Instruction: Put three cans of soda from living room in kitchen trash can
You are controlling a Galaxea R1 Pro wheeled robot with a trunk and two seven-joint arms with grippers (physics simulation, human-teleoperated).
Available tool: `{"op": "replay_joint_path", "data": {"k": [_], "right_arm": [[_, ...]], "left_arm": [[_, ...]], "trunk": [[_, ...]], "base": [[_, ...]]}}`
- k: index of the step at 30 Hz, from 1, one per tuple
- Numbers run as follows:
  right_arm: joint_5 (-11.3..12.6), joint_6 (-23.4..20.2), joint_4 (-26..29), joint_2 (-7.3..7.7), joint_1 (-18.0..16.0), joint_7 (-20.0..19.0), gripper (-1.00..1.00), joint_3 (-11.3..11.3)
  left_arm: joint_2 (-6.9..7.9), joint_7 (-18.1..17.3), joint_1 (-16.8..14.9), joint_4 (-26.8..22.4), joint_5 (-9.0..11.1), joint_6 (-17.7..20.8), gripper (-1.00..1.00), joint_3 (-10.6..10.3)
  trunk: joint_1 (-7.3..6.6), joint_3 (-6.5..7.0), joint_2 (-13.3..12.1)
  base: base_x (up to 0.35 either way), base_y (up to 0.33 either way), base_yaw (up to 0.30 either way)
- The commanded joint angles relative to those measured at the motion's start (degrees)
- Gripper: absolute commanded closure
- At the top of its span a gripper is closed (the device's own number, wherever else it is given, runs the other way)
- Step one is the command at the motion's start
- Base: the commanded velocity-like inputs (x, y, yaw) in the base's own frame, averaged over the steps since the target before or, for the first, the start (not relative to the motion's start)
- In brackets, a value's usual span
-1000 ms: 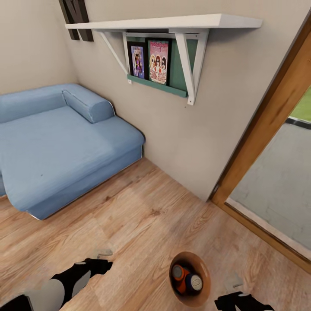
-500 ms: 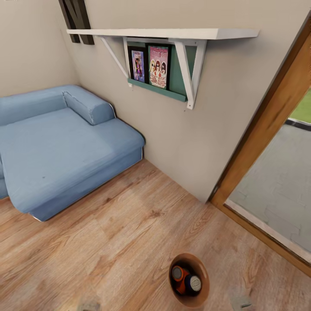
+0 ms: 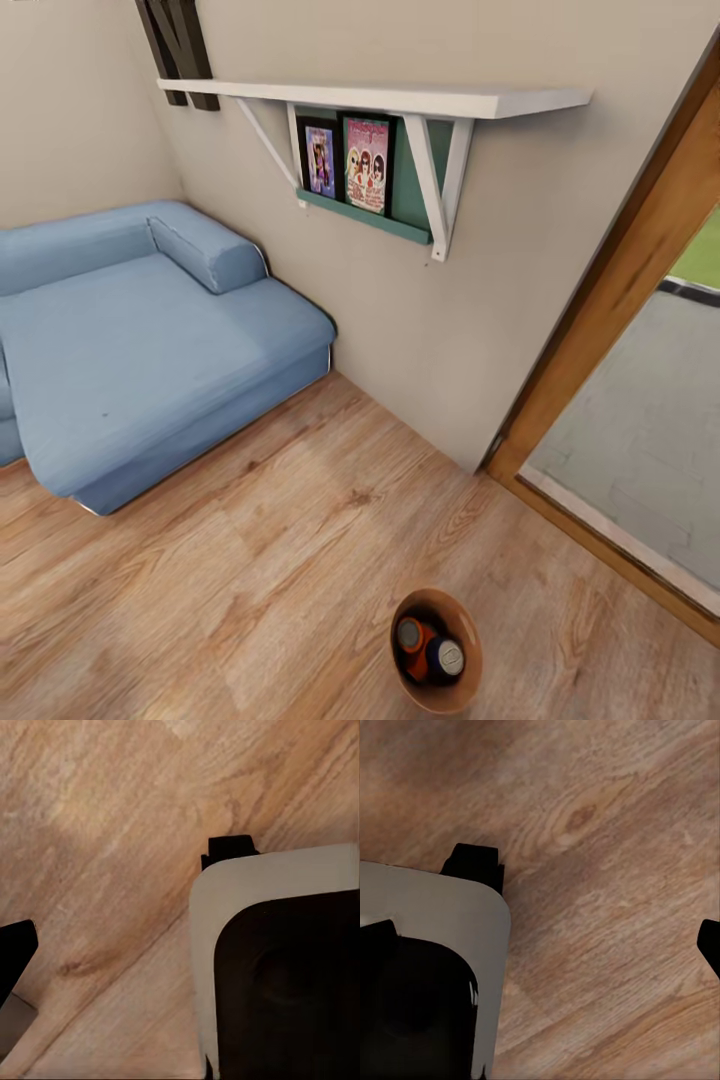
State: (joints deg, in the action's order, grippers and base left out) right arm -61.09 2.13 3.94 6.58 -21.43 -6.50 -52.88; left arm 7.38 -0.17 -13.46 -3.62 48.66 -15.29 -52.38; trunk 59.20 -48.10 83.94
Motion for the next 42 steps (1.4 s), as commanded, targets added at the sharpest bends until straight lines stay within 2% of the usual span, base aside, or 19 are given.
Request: {"op": "replay_joint_path", "data": {"k": [1,3,7,9,13,20,28,32,42], "right_arm": [[0.0,0.7,-0.1,0.01,0.3,0.0,-1.0,0.0],[0.1,4.5,-0.3,0.01,2.0,0.0,-1.0,0.0],[0.1,9.2,-0.6,-0.05,4.8,0.0,-1.0,0.0],[0.1,10.2,-0.6,-0.06,5.8,0.0,-1.0,-0.1],[0.1,10.9,-0.7,-0.07,6.7,0.0,-1.0,-0.1],[0.1,11.3,-0.7,0.06,8.0,0.0,-1.0,-0.1],[0.1,11.3,-2.5,1.05,9.1,0.0,-1.0,-0.1],[0.0,11.3,-3.7,1.11,11.0,0.0,-1.0,-0.1],[0.0,10.9,-4.9,0.89,14.5,0.1,-1.0,-0.1]], "left_arm": [[0.01,0.0,0.5,0.1,0.0,-0.6,-1.0,0.0],[0.12,0.0,1.6,0.4,0.0,-2.1,-1.0,0.1],[0.23,0.0,2.2,0.6,0.0,-2.9,-1.0,0.1],[0.24,0.0,2.3,0.7,0.0,-3.0,-1.0,0.0],[0.26,0.0,2.6,1.4,0.0,-3.1,-1.0,0.0],[0.26,0.0,5.3,2.1,0.1,-3.2,-1.0,0.1],[0.31,0.0,7.3,2.2,0.3,-4.5,-1.0,0.1],[0.28,0.0,8.3,2.2,0.4,-5.9,-1.0,0.1],[0.29,0.0,9.0,2.6,0.5,-6.2,-1.0,0.1]], "trunk": [[-0.23,0.19,-0.4],[-0.66,0.55,-1.2],[-1.54,1.27,-2.8],[-1.98,1.63,-3.6],[-2.86,2.35,-5.2],[-4.4,3.6,-8.0],[-6.16,5.04,-11.2],[-7.03,5.76,-12.8],[-9.23,7.55,-16.9]], "base": [[0.0,0.0,0.0],[0.0,0.0,0.0],[0.0,0.0,0.0],[0.0,0.0,0.0],[0.0,0.0,0.0],[0.0,0.0,0.0],[0.0,0.0,0.0],[0.0,0.0,0.0],[0.0,0.0,0.0]]}}
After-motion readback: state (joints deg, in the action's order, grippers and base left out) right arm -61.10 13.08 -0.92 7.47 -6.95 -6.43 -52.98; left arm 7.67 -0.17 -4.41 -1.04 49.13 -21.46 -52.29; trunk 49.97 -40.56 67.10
